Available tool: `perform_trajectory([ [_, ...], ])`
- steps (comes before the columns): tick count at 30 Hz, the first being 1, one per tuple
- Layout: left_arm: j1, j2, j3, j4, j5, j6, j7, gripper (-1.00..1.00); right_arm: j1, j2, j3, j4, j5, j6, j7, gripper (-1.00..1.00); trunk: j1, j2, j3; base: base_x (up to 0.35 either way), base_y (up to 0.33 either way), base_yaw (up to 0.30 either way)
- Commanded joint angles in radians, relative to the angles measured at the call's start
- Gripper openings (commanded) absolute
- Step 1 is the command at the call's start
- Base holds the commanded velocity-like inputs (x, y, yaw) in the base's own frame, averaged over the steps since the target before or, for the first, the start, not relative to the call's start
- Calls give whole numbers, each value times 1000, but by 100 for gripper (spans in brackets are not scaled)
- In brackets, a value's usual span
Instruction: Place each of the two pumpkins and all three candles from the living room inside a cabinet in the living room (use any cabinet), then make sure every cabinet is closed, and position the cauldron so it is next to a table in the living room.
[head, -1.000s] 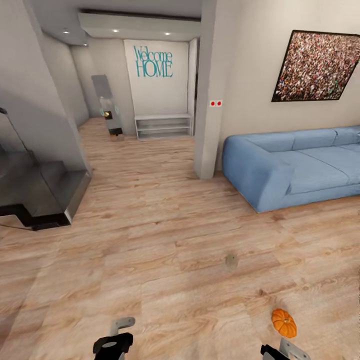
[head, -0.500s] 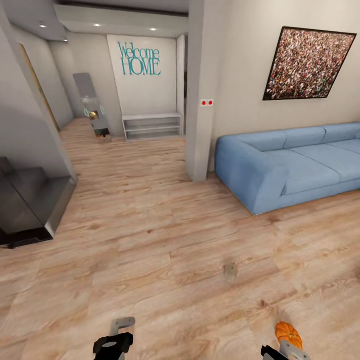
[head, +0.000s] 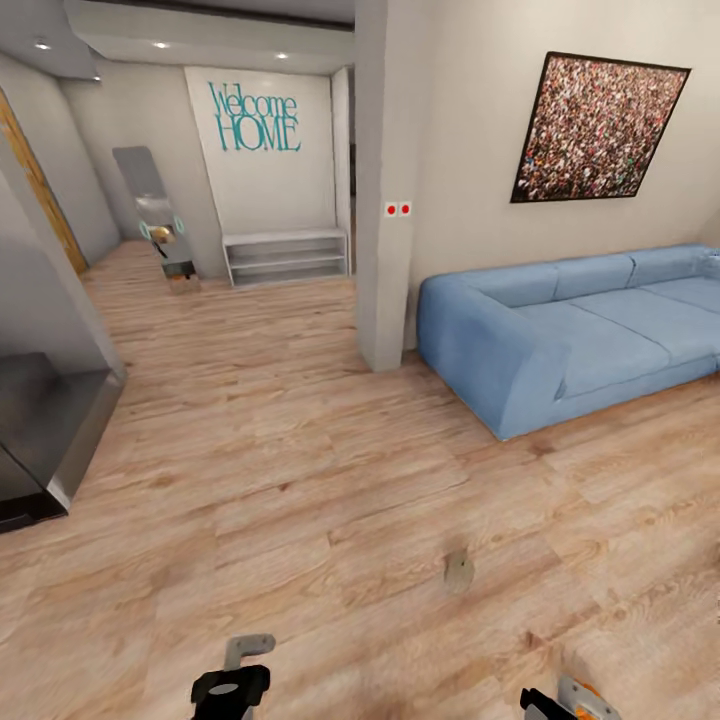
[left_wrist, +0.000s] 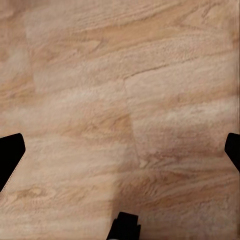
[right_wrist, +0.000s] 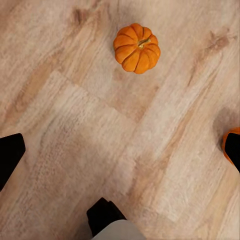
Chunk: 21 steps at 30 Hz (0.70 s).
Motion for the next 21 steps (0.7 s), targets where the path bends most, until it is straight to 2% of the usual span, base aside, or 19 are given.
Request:
perform_trajectory([
  [1, 0, 0, -1, 0, 0, 0, 0, 100, 0, 0, 0, 0, 0, 0, 0, 100, 0, 0, 0, 330, 0, -137],
  [21, 0, 1, -3, 0, 0, 0, 0, 100, 0, 0, 1, 0, 1, 2, 0, 100, 0, 0, 0, 330, 0, -9],
])
